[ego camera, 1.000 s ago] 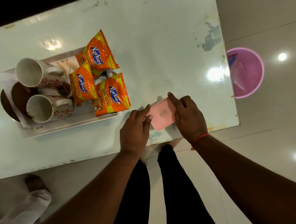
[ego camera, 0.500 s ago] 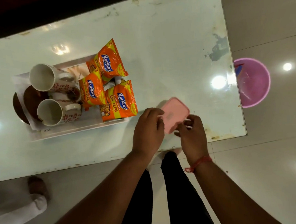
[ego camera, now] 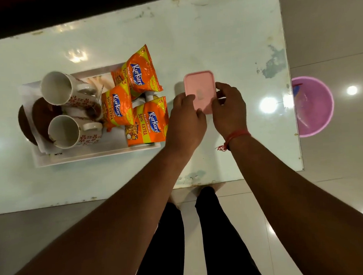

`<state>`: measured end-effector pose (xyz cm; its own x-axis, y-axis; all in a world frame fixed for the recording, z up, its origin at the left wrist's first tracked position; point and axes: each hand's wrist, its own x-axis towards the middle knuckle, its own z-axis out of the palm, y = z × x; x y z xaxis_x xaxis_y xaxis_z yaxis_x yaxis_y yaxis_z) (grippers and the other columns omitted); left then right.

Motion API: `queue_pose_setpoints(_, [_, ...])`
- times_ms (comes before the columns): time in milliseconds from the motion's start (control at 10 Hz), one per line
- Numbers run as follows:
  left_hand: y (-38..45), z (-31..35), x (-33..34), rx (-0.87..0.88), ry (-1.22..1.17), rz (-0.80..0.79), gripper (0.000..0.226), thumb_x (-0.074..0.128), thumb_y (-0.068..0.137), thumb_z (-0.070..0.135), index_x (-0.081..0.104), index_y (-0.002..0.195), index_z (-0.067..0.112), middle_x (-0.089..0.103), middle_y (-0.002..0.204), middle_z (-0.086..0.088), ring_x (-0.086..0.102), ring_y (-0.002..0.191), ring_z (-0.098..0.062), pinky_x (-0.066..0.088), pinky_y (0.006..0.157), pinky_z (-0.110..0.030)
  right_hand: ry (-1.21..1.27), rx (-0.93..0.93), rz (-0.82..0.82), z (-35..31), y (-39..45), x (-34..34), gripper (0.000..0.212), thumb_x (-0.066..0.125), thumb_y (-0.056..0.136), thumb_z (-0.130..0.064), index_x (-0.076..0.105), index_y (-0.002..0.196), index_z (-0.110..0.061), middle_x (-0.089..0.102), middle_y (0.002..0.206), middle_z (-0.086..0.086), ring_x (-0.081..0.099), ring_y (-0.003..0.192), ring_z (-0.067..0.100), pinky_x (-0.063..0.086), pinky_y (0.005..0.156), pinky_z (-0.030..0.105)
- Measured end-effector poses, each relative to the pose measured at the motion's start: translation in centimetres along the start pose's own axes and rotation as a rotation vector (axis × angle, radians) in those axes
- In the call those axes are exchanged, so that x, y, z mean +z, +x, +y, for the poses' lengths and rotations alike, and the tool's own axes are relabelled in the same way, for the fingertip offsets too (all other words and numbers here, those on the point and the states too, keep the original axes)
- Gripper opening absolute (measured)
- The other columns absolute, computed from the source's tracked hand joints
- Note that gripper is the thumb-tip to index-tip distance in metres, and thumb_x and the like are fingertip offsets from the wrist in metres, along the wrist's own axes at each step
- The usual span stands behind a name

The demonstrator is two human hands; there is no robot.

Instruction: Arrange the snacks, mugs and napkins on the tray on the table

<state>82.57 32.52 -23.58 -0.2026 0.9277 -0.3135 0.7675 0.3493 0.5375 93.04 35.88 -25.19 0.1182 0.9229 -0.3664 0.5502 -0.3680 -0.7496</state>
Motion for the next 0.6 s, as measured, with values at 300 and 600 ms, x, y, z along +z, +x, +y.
queue_pose_setpoints(300, [-0.2, 0.3, -1.2, 0.047, 0.108, -0.033, 0.047, 0.056, 0.097, 0.022, 0.046, 0.141, 0.011, 0.034, 0.156, -0.015, 0.042, 0.138, -0.032, 0.046, 0.103, -0.034, 0.088, 0.013, 0.016, 0.2, -0.4, -0.1, 0.047, 0.054, 0.097, -0.013, 0.045, 0.143, -0.017, 0.056, 0.126, 0.004, 0.057, 0.111, 0.018, 0.048, 0.097, 0.028])
queue_pose_setpoints(600, [-1.2, -2.0, -7.5, 0.234, 0.162, 0.048, 0.049, 0.055, 0.096, 0.025, 0.045, 0.143, 0.014, 0.036, 0.155, -0.009, 0.036, 0.141, -0.027, 0.041, 0.107, -0.036, -0.107, -0.187, 0.121, -3.3, -2.9, -0.8, 0.047, 0.051, 0.097, -0.021, 0.044, 0.144, -0.016, 0.053, 0.134, 0.008, 0.048, 0.123, 0.028, 0.040, 0.106, 0.038])
